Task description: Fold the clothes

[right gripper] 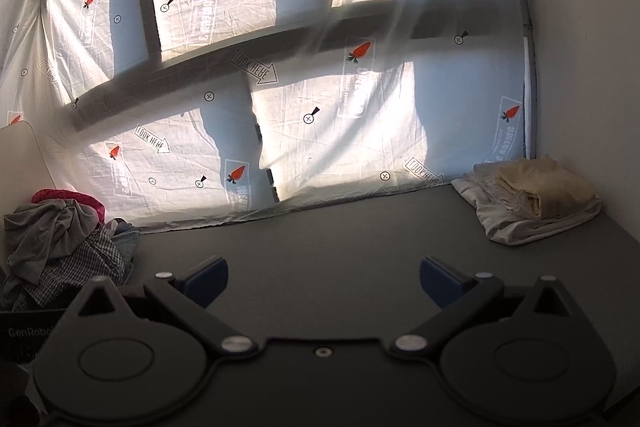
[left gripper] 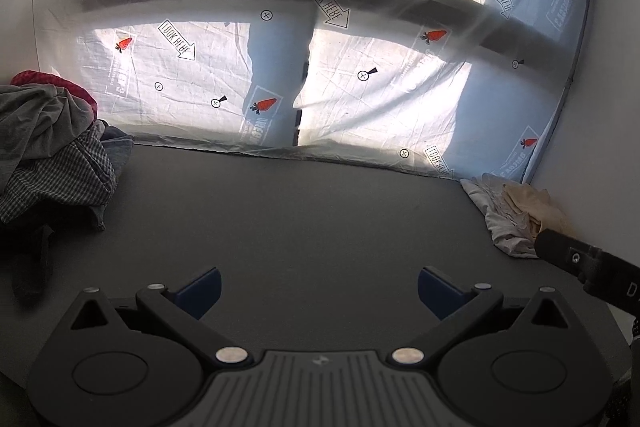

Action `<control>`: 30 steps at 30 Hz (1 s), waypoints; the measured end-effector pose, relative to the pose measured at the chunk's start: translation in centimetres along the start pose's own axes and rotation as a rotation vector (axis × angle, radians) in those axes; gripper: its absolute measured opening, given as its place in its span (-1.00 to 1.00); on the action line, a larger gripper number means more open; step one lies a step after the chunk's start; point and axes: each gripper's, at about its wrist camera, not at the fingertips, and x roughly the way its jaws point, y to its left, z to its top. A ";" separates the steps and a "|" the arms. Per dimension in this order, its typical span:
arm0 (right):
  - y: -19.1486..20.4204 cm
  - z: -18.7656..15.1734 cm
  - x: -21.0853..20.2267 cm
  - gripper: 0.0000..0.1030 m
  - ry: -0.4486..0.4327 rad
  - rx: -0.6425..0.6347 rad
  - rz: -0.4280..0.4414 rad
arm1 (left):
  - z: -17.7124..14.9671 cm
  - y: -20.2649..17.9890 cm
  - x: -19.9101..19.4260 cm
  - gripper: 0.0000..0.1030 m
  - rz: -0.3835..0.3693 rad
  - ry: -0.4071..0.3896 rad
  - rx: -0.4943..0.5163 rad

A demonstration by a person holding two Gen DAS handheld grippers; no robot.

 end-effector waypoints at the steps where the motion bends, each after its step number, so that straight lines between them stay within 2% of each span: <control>1: 0.0 0.4 0.9 1.00 0.000 -0.006 0.006 | 0.8 0.1 0.7 1.00 0.014 -0.006 0.003; 4: 0.2 1.3 3.6 1.00 0.017 -0.052 0.026 | 2.6 0.9 2.2 1.00 0.037 -0.008 -0.016; 8: 1.8 1.8 8.1 1.00 0.027 -0.159 -0.024 | 3.8 3.9 3.8 1.00 0.091 0.017 -0.083; 12: 5.4 2.2 11.3 1.00 -0.020 -0.301 -0.019 | 3.8 8.2 5.0 1.00 0.198 0.057 -0.124; 14: 7.3 2.5 12.9 1.00 -0.033 -0.328 -0.003 | 4.0 12.0 5.8 1.00 0.268 0.074 -0.179; 17: 10.5 2.9 15.7 1.00 -0.009 -0.291 0.065 | 4.6 17.5 7.5 1.00 0.367 0.090 -0.273; 20: 14.4 2.9 18.8 1.00 0.018 -0.215 0.139 | 5.6 23.0 9.6 1.00 0.369 0.115 -0.318; 23: 19.4 2.2 22.2 0.99 0.030 -0.184 0.190 | 6.6 28.5 11.2 1.00 0.387 0.102 -0.353; 30: 32.4 0.8 31.0 0.99 0.096 -0.138 0.336 | 8.5 40.7 15.7 1.00 0.480 0.124 -0.384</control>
